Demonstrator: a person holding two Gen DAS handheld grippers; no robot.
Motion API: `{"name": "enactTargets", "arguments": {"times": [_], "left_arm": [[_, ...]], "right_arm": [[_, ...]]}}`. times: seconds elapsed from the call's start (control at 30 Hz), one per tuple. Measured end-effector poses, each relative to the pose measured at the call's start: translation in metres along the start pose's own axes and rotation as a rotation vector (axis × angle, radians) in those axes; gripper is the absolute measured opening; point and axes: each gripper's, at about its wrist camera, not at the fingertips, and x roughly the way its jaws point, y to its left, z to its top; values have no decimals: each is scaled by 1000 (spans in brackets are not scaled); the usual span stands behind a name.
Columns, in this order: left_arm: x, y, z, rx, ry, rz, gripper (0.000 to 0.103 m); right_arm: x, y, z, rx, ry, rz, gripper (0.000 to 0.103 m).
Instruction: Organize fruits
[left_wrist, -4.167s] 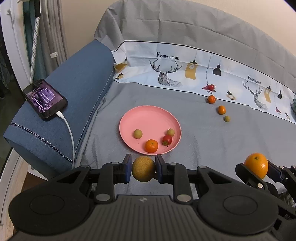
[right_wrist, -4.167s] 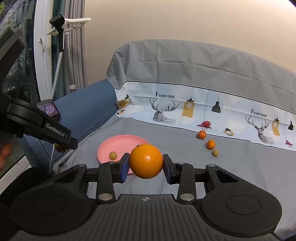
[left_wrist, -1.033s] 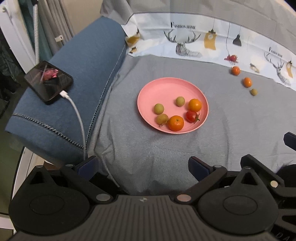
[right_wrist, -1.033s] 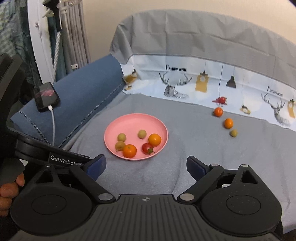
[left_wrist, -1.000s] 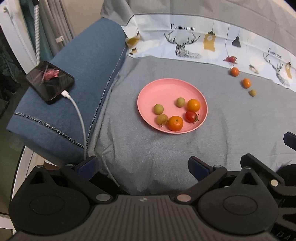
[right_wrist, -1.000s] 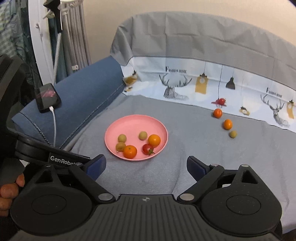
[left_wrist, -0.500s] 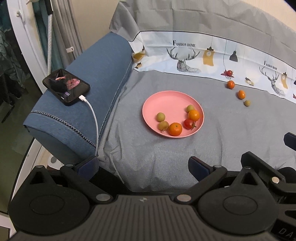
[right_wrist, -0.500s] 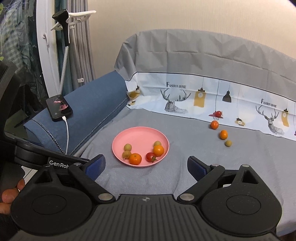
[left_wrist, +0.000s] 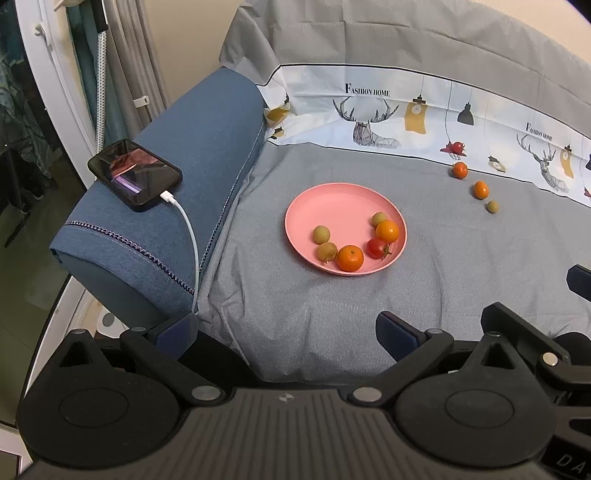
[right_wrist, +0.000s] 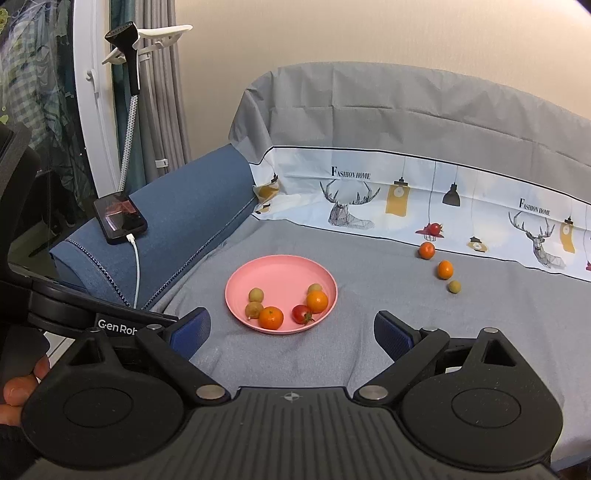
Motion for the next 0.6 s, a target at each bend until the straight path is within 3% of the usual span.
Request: {"name": "enactTargets", "arguments": {"times": [0.6], "left_arm": [[27, -2, 0, 12, 62, 3, 103]], "right_arm": [[28, -3, -4, 23, 69, 16, 96]]}}
